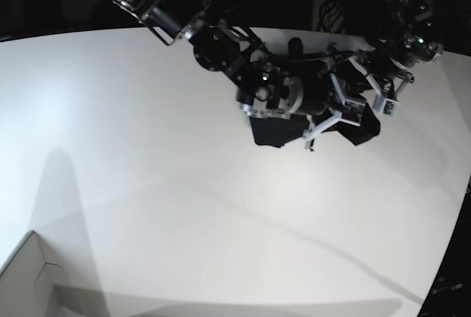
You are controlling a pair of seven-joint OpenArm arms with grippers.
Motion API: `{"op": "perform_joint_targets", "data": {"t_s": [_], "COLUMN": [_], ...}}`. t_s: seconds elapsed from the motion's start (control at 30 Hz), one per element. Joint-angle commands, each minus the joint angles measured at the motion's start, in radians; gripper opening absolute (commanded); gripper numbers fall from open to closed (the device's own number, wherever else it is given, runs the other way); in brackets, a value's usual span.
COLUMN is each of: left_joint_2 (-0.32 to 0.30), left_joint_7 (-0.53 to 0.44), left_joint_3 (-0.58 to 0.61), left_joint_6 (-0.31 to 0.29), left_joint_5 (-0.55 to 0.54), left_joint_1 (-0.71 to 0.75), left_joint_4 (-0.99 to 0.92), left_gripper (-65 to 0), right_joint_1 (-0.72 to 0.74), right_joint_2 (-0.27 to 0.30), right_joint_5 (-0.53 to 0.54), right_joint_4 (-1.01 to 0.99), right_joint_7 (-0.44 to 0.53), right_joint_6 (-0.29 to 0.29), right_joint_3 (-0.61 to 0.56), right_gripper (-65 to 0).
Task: Layout the t-shirt on the table in an organized manner, then fold the t-shirt properly
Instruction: 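Lay the folded end down with the right gripper and release it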
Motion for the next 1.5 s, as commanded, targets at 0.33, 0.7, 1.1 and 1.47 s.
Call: {"op": "perform_joint_targets", "data": {"t_s": [0.33, 0.7, 1.1, 1.47], "left_joint_2": [-0.001, -0.001, 0.003, 0.126], "left_joint_7": [0.043, 0.043, 0.057, 0.052], "left_joint_3": [-0.115, -0.122, -0.174, -0.178], "left_joint_6": [0.002, 0.002, 0.002, 0.002], "left_joint_5": [0.019, 0.018, -0.148, -0.134], "left_joint_1": [0.021, 0.013, 0.136, 0.097], "left_joint_4": [0.001, 0.007, 0.334, 0.384], "left_gripper": [-59.7, -59.7, -59.7, -13.7], "right_joint_1": [-0.013, -0.119, -0.275, -0.386], "right_joint_2": [-0.02, -0.02, 0.09, 0.127], "right_joint_5": [0.021, 0.018, 0.019, 0.019], "right_joint_4": [0.027, 0.229, 0.367, 0.404], "right_joint_7": [0.035, 0.028, 0.028, 0.028], "right_joint_6": [0.002, 0.002, 0.002, 0.007], "right_joint_3": [0.002, 0.177, 0.429, 0.578], "right_gripper": [-37.2, -28.5, -28.6, -28.6]}}
